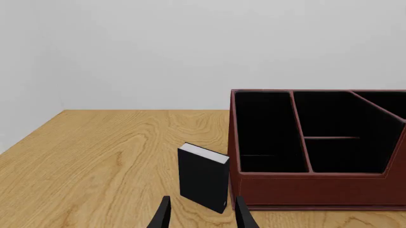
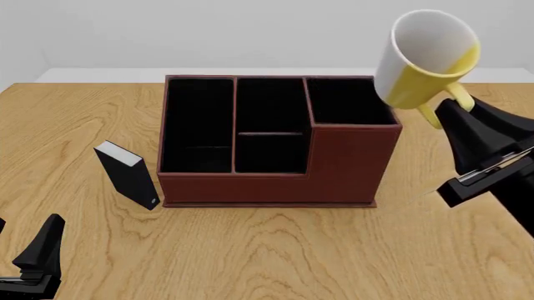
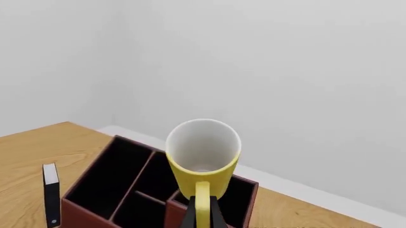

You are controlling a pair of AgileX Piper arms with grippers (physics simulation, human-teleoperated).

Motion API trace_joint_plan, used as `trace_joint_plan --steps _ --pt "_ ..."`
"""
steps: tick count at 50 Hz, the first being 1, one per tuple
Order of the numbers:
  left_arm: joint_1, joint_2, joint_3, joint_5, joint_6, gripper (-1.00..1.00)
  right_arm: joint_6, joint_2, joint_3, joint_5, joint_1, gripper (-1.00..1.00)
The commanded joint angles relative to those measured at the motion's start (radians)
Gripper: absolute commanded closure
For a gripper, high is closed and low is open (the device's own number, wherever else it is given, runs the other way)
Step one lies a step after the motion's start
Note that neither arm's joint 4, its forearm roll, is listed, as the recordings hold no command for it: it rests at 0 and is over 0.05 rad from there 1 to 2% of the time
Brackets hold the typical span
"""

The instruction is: Pick up the yellow and white mug and place it to the right of the caddy.

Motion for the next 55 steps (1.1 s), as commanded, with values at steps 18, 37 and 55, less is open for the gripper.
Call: trace_joint_plan --steps 18,37,55 --pt "0.0 0.0 0.0 0.0 0.0 -1.0 0.01 -0.045 -0.027 0.047 -0.08 1.0" --pt "0.0 0.0 0.0 0.0 0.0 -1.0 0.025 -0.047 -0.029 0.053 -0.136 1.0" --pt "0.0 0.0 0.0 0.0 -0.001 -1.0 0.041 -0.048 -0.022 0.059 -0.202 1.0"
